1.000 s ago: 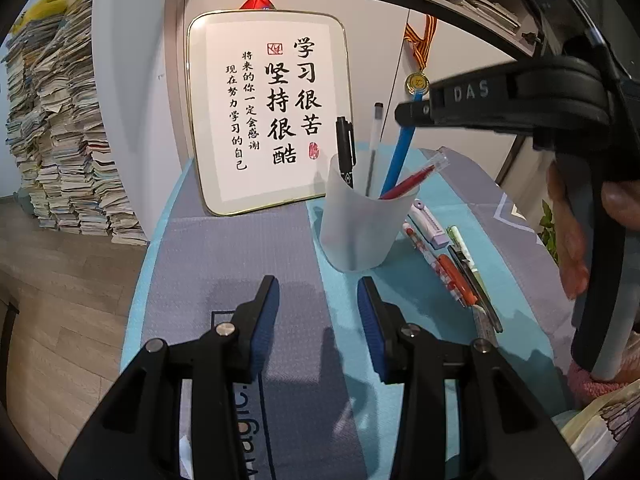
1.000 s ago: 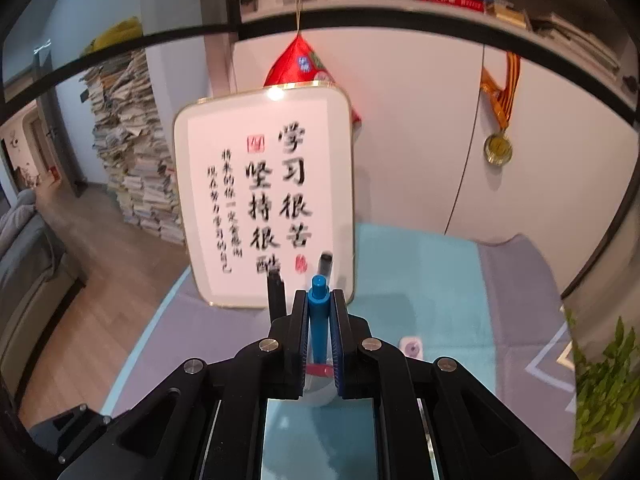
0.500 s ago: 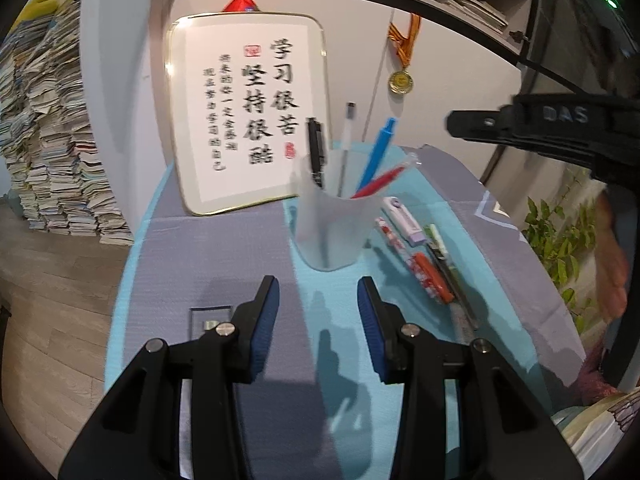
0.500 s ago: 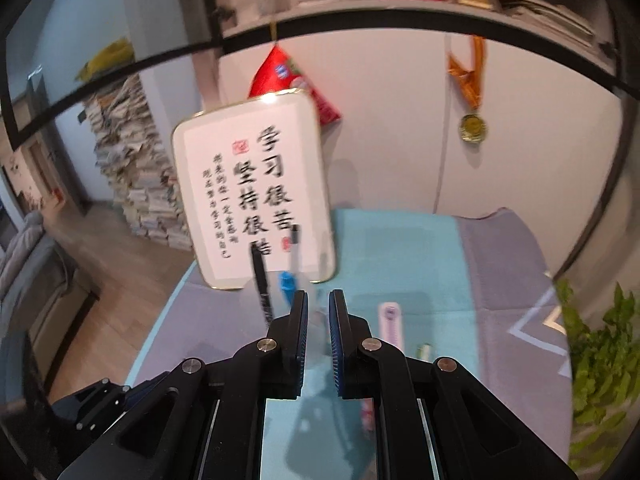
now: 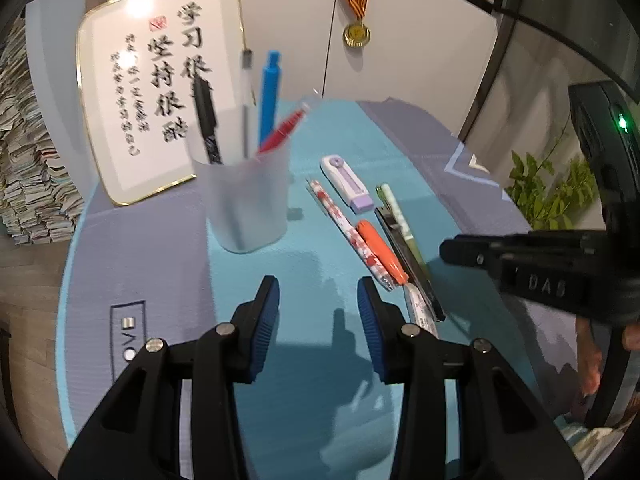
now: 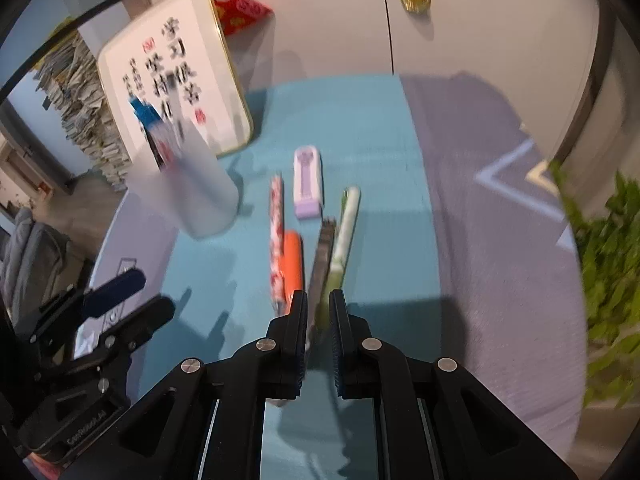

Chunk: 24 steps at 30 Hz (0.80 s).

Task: Organize stationery
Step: 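Grasp the pink floral pen with the left gripper while the right gripper reaches the black pen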

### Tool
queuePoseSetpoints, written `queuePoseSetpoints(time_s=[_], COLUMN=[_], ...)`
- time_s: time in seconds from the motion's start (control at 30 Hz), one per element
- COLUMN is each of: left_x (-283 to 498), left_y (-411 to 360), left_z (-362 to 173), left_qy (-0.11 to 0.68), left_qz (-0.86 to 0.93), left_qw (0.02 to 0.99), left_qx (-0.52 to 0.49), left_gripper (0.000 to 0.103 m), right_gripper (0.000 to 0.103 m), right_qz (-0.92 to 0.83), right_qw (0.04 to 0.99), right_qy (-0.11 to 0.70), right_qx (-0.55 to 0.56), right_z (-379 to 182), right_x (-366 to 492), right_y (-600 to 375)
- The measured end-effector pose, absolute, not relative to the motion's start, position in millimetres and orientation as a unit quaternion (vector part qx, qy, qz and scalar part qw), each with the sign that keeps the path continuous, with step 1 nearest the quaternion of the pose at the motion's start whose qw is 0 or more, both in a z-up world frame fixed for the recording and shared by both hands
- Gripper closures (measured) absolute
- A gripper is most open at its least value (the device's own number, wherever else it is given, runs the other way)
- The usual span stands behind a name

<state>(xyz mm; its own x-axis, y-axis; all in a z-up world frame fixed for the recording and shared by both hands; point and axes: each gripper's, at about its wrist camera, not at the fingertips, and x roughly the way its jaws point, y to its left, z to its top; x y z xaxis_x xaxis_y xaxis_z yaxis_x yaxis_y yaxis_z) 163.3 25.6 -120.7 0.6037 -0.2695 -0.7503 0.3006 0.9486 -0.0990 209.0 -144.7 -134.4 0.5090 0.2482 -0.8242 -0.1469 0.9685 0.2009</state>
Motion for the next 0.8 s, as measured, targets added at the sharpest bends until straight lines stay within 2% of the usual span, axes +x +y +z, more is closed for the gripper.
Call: queuePoseSetpoints(time_s=[0.43,0.8], left_x=[189,195], left_y=[-3,-31], left_z=[-142,-157], left_qy=[0.458,0.475], left_qz=[-0.132,-0.154], left_qw=[0.879,0.865], left_qx=[0.024,0.045], left_gripper=[0.064,0.064], right_gripper=[0.092,0.092], right_qz=[0.172,0.133], right_qw=[0.852,0.860], right_qy=[0.494,0.492], right_qx=[0.023,0.042], right_z=[-157,-167], right_x=[198,196], right_y=[-129,-157])
